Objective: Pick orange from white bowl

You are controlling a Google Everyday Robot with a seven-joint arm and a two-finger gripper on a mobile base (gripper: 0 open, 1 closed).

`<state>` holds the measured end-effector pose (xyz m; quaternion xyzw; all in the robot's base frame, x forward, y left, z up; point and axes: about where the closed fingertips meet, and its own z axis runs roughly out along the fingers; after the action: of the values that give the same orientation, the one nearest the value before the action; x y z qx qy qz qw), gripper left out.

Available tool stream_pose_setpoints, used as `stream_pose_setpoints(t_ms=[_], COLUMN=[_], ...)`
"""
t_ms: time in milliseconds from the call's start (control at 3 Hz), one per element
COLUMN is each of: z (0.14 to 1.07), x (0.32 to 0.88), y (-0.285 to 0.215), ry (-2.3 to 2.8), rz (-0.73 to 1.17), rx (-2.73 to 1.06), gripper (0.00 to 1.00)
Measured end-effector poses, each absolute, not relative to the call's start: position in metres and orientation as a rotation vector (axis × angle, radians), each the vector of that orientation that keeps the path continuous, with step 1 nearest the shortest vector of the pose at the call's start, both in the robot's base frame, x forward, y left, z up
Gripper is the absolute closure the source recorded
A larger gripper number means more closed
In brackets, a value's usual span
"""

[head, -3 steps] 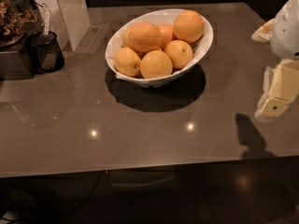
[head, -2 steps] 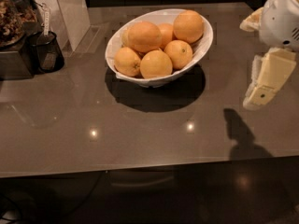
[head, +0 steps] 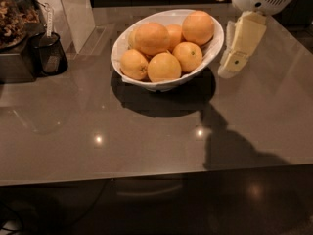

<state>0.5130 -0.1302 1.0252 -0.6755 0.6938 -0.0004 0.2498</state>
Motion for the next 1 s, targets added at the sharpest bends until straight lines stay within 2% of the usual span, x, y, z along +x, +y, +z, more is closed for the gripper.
stream_pose_setpoints(t_ms=[667, 1000], z=[1.024, 1.019], x=[0.527, 0.553], y=[-0.123, -0.104], ry=[1.871, 1.816], rz=[0.034, 0.097], rx=[-1.809, -1.824], gripper=[0.0, 0.0])
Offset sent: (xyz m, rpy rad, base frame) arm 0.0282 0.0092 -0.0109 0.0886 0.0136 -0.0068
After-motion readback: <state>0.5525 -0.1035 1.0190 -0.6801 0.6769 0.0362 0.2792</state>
